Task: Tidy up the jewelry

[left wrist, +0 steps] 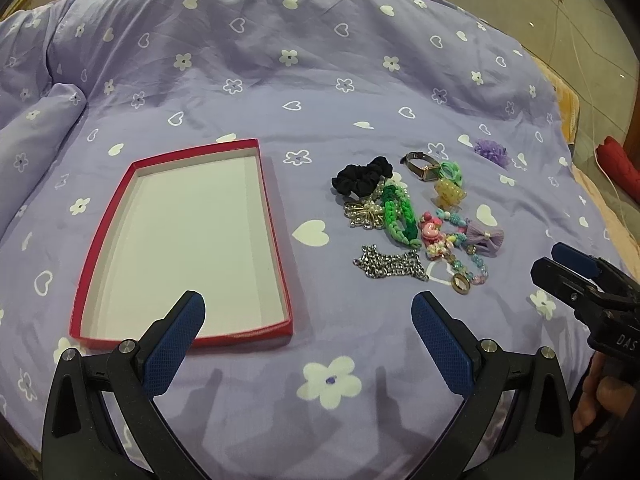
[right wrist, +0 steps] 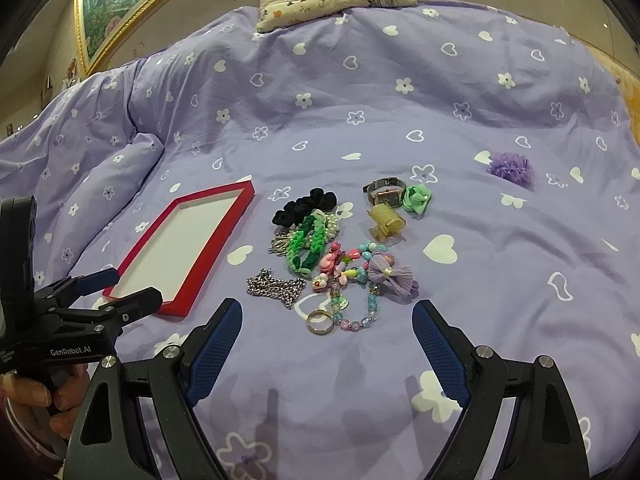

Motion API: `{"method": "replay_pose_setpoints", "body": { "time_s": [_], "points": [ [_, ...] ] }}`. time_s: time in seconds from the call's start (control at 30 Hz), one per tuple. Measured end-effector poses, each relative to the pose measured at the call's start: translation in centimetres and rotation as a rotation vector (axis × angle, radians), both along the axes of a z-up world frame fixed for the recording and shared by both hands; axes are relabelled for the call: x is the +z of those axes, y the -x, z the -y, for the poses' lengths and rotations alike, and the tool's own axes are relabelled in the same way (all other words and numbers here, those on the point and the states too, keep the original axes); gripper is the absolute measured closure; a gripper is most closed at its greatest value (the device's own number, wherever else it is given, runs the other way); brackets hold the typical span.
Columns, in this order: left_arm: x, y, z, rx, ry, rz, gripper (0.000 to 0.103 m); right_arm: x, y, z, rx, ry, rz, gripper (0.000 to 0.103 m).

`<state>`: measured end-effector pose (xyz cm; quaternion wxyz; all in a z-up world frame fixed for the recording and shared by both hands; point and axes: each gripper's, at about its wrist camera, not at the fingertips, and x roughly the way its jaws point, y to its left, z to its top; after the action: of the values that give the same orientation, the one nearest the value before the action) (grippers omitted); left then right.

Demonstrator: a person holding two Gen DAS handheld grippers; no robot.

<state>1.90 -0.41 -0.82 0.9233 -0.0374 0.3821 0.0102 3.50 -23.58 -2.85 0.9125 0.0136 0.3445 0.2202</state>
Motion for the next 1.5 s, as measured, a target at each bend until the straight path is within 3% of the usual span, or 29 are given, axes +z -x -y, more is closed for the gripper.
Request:
{"method": "replay_pose_setpoints", "body": {
  "time_s": [0.43, 0.6, 0.9, 1.03, 1.1, 1.33, 1.4, 1.5],
  "points": [
    [0.6, -5.7, -0.3, -0.047, -0.016, -0.062, 0.001, 0.5, -4.8, 1.3, -0.025, -0.038, -0.068, 0.016],
    [1.0, -8.7, -0.3, -0.075, -0.004, -0.078, 0.003, 0.6, -7.5, 1.1, -0.016, -0.036, -0.100, 0.031],
    [0.3, -14.4, 0.5, -0.133, 0.029, -0.124, 0.003, -0.7, -12.6, -0.9, 0.013, 0.061, -0.157, 0.045],
    [-0.9, -16.6, 1.1, -0.156, 0.025, -0.150, 0.004, -1.9, -14.8, -1.2, 0.014, 0.081, -0.190, 0.045],
    [-1.8, -17.7, 1.3, -0.168, 0.041, -0.172, 0.012, -2.7, -15.7, -1.4, 0.023, 0.090, -0.220, 0.048],
    [-4.6, -21.3, 1.3, -0.184, 0.097, -0.243, 0.023, -4.7, -17.7, -2.2, 0.032, 0.128, -0.256, 0.062],
    [-5.2, -22.0, 1.4, -0.201, 0.119, -0.267, 0.045, -5.0, -18.1, -2.2, 0.030, 0.132, -0.259, 0.072],
    [-5.5, -22.3, 1.6, -0.233, 0.137, -0.278, 0.076, -5.2, -18.4, -2.2, 0.033, 0.134, -0.255, 0.077]
  ]
}}
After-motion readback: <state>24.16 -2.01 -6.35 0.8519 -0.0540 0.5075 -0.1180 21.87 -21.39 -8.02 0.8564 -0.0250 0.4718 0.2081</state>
